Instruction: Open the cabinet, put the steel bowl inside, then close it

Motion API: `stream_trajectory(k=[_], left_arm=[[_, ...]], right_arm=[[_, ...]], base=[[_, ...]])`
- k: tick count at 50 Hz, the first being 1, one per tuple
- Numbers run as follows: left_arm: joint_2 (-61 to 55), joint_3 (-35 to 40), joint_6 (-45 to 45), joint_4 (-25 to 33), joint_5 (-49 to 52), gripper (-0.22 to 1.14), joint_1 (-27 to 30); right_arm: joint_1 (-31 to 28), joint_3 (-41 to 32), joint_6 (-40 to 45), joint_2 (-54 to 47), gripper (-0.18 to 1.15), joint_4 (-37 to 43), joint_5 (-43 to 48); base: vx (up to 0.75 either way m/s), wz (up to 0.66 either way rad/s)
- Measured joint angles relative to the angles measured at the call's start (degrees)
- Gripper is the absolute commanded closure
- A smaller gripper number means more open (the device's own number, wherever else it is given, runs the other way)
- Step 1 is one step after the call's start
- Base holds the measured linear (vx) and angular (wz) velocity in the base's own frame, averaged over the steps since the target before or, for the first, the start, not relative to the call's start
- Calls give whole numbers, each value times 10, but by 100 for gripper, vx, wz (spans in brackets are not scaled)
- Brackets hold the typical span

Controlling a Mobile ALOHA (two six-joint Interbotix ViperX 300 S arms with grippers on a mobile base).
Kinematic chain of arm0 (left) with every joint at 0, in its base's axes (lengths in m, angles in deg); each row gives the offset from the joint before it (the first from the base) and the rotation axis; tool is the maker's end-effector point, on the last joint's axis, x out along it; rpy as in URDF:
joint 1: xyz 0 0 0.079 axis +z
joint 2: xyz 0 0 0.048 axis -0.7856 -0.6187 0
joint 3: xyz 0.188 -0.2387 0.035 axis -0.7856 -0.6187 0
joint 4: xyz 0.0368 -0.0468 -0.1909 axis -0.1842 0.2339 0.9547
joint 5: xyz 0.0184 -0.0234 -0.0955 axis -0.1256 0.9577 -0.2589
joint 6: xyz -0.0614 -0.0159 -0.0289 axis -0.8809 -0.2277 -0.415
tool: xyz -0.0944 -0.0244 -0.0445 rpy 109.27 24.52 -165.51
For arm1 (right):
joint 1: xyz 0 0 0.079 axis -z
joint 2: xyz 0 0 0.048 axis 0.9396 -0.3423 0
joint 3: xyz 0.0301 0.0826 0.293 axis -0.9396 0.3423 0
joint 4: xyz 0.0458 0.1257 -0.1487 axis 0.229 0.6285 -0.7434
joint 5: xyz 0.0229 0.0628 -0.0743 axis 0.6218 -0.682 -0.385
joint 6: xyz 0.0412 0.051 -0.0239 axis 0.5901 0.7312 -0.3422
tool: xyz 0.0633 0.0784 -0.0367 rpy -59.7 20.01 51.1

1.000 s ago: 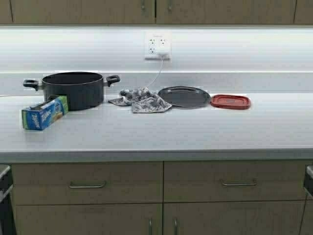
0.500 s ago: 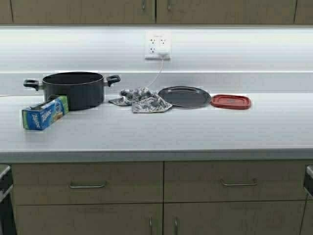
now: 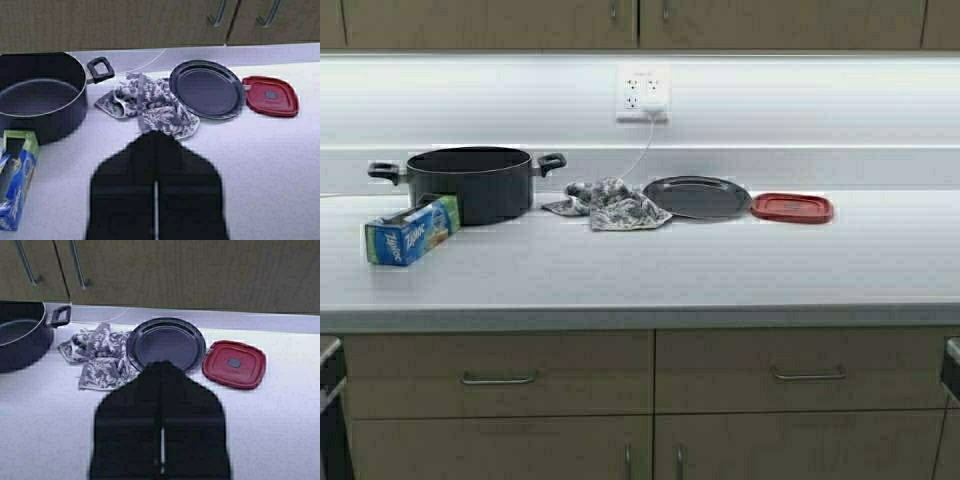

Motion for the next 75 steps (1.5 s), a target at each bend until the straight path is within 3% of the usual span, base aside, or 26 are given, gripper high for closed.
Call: stream_trajectory(k=[75], left_arm=[[0,-1,1,0,-4,86,0]], right_arm=[[0,0,0,-1,91,1,0]], base=[[0,0]])
